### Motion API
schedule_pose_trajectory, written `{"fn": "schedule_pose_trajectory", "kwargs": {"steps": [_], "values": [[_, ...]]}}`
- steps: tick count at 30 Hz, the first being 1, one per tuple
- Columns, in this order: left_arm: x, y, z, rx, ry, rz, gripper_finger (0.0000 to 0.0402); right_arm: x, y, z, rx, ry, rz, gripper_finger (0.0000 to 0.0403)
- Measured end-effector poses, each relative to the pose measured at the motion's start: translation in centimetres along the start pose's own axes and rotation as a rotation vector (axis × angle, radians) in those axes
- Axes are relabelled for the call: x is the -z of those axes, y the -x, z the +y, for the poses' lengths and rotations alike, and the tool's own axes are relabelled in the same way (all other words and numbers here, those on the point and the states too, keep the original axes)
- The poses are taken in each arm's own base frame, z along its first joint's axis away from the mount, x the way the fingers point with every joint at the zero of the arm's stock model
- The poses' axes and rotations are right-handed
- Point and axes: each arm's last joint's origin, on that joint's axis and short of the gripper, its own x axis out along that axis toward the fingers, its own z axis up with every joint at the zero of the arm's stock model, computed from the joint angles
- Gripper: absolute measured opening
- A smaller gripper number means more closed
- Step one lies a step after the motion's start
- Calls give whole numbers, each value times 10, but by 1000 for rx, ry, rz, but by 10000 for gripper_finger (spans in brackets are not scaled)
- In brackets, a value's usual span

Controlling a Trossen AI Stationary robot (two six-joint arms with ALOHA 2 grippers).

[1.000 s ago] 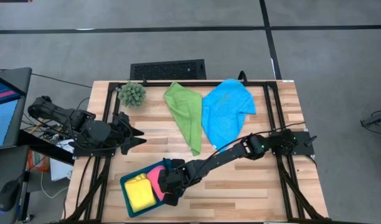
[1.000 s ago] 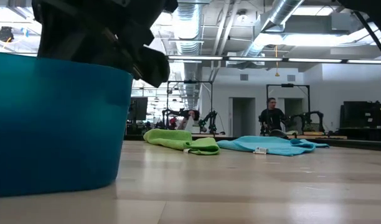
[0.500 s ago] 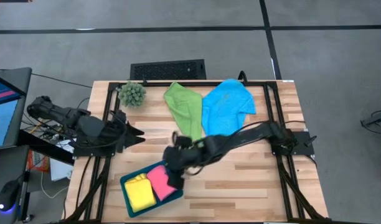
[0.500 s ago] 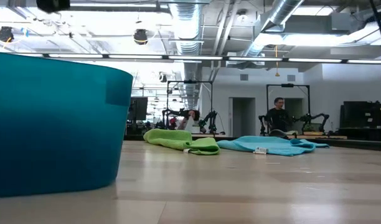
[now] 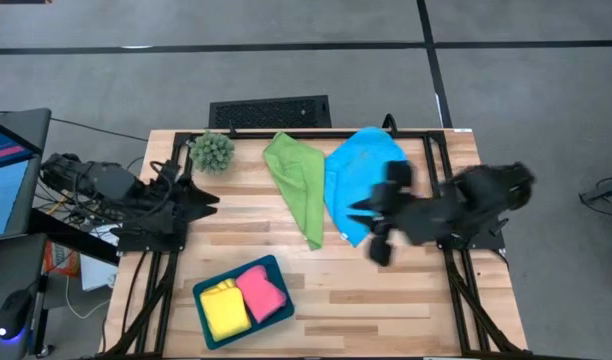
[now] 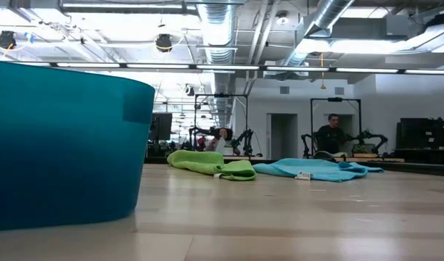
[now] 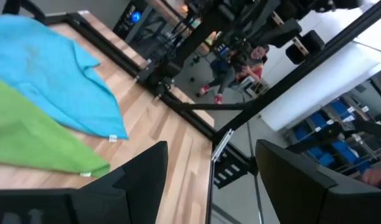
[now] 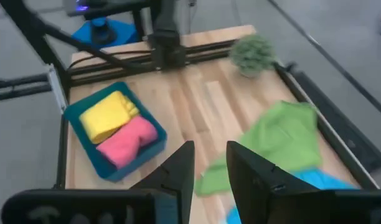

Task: Fold microfiber towels
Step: Fold the blue microfiber towel

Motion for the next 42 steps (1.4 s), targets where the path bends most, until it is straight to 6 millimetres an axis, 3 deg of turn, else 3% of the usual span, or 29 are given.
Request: {"fn": "schedule_pose_trajectory", "kwargs": {"steps": [6, 11, 15, 19, 26, 33, 42], "values": [[-4, 12, 6, -41, -17, -60, 236, 24, 71, -24, 51, -25, -103, 117], [-3, 25, 22, -204, -16, -126, 236, 32, 96, -42, 93, -54, -227, 117], [6, 24, 32, -321, 6, -59, 236, 41, 77, -47, 162, -51, -169, 117], [15, 7, 30, -358, -1, 7, 236, 68, 45, -47, 264, -63, -54, 116], [27, -34, 16, -358, -26, 91, 235, 118, 45, -69, 202, -269, -108, 116], [58, -109, 9, -376, -90, 252, 235, 150, 21, -69, 111, -379, -196, 116], [99, -207, 43, -429, -82, 486, 235, 197, -28, -64, 225, -432, 36, 116]]}}
